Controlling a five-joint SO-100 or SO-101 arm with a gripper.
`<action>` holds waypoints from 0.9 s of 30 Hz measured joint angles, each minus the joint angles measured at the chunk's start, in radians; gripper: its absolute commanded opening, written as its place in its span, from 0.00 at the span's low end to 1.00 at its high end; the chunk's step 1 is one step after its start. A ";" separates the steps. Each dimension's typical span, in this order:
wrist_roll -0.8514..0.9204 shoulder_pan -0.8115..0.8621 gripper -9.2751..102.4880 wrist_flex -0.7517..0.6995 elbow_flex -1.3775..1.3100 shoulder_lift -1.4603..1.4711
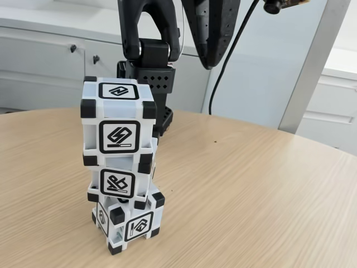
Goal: Stack cubes from left to right.
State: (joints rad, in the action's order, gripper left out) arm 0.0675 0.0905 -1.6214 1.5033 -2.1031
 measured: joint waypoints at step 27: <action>0.049 -0.008 0.08 0.337 0.859 -1.019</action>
State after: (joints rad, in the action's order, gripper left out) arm 0.1166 0.0828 -1.2839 2.3623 -3.1217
